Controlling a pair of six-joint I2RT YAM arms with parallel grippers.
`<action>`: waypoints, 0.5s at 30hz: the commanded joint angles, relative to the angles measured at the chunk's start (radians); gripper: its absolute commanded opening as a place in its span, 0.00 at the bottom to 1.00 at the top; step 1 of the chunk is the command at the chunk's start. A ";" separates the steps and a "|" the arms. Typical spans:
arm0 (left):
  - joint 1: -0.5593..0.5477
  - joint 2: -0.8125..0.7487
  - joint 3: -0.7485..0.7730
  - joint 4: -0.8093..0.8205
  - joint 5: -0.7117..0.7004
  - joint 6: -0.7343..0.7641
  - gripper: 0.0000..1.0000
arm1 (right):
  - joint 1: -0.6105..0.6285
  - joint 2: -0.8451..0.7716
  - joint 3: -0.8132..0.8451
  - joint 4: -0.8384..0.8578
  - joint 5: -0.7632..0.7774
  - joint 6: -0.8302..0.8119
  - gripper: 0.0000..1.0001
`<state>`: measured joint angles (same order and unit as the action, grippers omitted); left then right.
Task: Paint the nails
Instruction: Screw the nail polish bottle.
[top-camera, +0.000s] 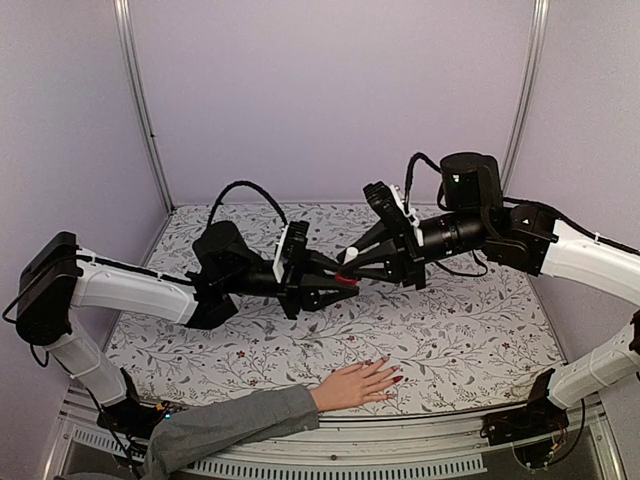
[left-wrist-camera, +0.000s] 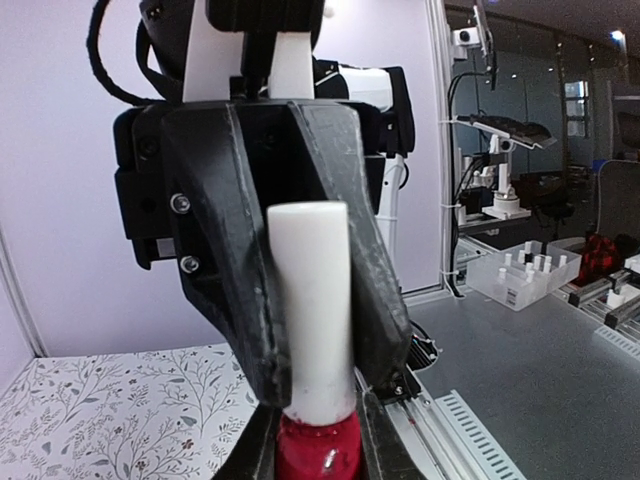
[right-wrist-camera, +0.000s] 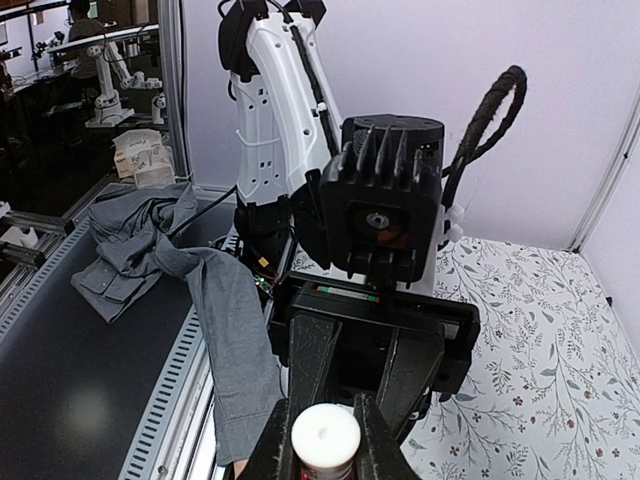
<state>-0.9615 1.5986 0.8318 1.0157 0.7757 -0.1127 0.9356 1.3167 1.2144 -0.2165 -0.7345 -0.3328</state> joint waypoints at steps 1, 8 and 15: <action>0.012 -0.016 0.017 0.037 -0.113 0.006 0.00 | 0.007 0.021 0.031 -0.003 0.026 0.031 0.00; 0.005 -0.038 0.027 -0.009 -0.309 0.057 0.00 | 0.015 0.051 0.036 0.007 0.140 0.071 0.00; -0.031 -0.027 0.055 -0.042 -0.519 0.111 0.00 | 0.021 0.085 0.040 0.028 0.249 0.122 0.00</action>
<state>-0.9665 1.5799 0.8314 0.9833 0.4694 -0.0406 0.9245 1.3449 1.2518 -0.1856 -0.5274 -0.2661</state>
